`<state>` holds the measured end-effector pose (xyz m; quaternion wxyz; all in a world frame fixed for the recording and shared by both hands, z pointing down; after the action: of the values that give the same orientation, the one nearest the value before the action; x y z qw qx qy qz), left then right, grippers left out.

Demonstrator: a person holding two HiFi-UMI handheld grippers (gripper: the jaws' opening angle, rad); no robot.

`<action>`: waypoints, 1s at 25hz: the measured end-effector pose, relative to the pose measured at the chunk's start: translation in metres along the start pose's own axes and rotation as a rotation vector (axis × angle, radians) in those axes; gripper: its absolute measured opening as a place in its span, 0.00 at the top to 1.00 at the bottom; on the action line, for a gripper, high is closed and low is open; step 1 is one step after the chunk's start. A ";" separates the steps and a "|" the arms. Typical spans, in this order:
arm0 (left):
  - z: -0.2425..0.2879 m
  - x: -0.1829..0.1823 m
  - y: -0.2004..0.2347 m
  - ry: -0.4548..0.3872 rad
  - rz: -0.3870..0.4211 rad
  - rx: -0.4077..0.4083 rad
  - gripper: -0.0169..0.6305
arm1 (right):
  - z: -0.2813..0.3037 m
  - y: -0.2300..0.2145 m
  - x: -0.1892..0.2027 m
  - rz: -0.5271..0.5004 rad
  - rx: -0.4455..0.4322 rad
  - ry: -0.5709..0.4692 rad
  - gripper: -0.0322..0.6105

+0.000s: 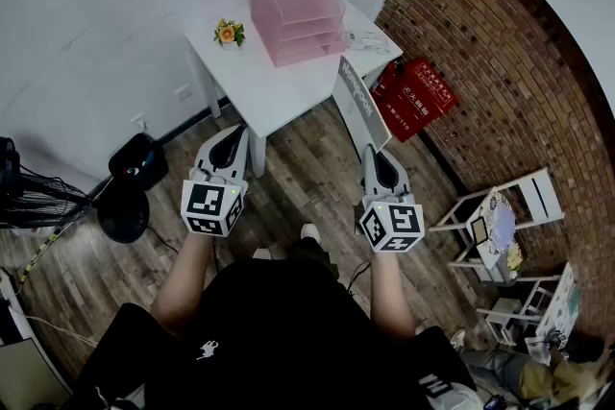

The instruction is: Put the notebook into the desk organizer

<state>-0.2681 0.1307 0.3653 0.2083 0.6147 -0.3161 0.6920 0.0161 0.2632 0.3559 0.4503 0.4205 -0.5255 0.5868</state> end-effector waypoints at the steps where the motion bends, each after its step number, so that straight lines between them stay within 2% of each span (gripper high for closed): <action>1: 0.000 -0.001 0.001 -0.001 0.001 0.000 0.97 | 0.000 0.001 0.000 -0.003 0.000 0.000 0.93; 17: -0.017 0.008 0.002 0.010 -0.001 0.003 0.97 | -0.009 0.010 0.009 0.031 -0.013 -0.007 0.93; 25: -0.025 0.019 0.000 0.032 -0.018 0.037 0.97 | -0.015 0.014 0.015 0.046 -0.012 0.006 0.93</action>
<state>-0.2889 0.1460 0.3830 0.2083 0.6101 -0.2945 0.7054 -0.0012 0.2792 0.3654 0.4405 0.4040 -0.5372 0.5951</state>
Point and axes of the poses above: the fingertips, and each gripper's own axes: z forward along the fingers, y to its left, x out of its underside, the point moved 9 cm from there along -z, backward along the fingers, and after that the axes turned 12 degrees about z, right-handed, at the moved point
